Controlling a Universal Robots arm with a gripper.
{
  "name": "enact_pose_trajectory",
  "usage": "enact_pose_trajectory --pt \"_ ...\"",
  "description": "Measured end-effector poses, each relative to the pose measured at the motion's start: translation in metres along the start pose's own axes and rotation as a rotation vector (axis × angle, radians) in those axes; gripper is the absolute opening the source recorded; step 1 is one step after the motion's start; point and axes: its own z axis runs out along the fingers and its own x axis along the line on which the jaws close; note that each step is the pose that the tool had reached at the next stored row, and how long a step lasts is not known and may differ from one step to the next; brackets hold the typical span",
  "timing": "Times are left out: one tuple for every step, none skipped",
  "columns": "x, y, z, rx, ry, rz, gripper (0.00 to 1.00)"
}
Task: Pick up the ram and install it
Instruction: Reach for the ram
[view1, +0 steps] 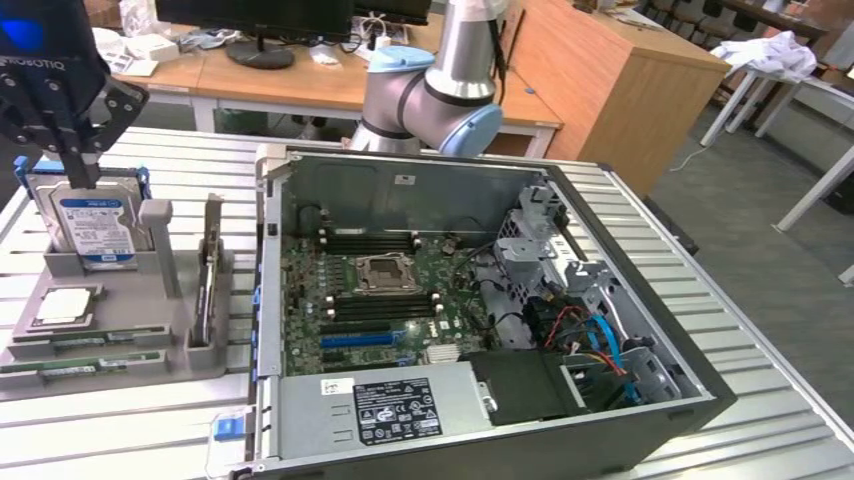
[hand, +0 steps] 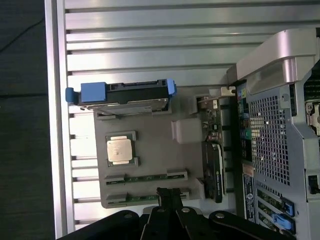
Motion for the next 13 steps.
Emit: enact_pose_trajectory --pt "0.0 0.0 0.0 0.0 0.0001 0.0 0.11" --pt "0.0 0.0 0.0 0.0 0.0001 0.0 0.11" --pt "0.0 0.0 0.0 0.0 0.0 0.0 0.11" --pt "0.0001 0.0 0.0 0.0 0.0001 0.0 0.11" --pt "0.0001 0.0 0.0 0.0001 0.0001 0.0 0.11" --pt "0.0001 -0.0003 -0.0002 0.0001 0.0003 0.0 0.11" --pt "0.0001 -0.0009 -0.0002 0.0 0.0003 0.0 0.11" --pt "0.0 -0.0018 -0.0001 0.0001 0.0001 0.0 0.11" --pt "-0.0002 -0.003 -0.0002 0.0001 0.0002 0.0 0.11" --pt "-0.0003 -0.0045 -0.0003 0.0001 0.0001 0.0 0.11" --pt "-0.0004 -0.006 -0.0003 0.0 0.0002 0.0 0.11" --pt "-0.0005 -0.0076 -0.0003 0.0 0.0001 0.0 0.11" --pt "-0.0006 -0.0092 -0.0005 0.0 0.0001 0.0 0.11"
